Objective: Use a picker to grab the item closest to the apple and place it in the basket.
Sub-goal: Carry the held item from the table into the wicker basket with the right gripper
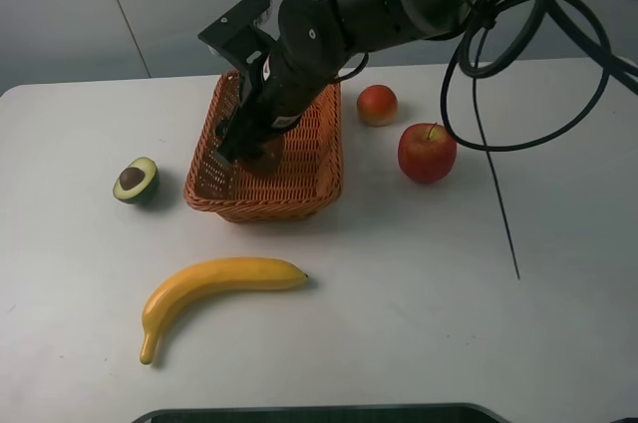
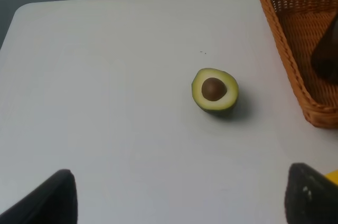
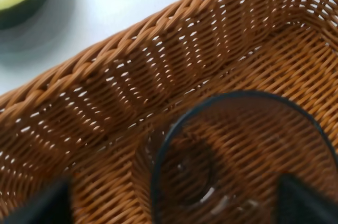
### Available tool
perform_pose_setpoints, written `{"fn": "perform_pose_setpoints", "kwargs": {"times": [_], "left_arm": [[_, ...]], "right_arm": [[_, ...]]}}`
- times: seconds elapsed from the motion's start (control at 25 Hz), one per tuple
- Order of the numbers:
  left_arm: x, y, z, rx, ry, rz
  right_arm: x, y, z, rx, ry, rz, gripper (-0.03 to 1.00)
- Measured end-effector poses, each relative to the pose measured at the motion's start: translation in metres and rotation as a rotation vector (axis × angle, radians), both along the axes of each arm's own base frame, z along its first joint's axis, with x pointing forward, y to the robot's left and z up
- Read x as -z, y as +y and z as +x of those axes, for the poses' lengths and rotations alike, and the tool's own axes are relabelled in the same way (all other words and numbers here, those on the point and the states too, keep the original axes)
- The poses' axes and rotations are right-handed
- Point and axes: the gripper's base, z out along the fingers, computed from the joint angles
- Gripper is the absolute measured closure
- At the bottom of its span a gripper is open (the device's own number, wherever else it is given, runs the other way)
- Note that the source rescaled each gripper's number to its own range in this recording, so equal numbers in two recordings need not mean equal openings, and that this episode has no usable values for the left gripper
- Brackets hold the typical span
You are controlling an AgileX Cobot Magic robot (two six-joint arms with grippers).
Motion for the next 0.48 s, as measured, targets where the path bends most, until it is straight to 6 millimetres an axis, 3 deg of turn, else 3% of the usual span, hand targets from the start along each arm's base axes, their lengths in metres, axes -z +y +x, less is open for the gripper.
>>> {"fn": "perform_pose_setpoints", "kwargs": {"times": [0.12,0.28,0.48], "left_arm": [[0.000,0.000,0.000,0.001,0.000,0.002],[0.000,0.000,0.000,0.001,0.000,0.002],[0.000,0.000,0.000,0.001,0.000,0.002]], "right_arm": [[-0.006,0.000,0.000,0.000,-0.006,0.006,-0.02],[-0.025,-0.003,-0.003,0.000,-0.028,0.030,-0.03],[-0.067,-0.012,-0.011,-0.001,-0.064,0.069,-0.03]]}}
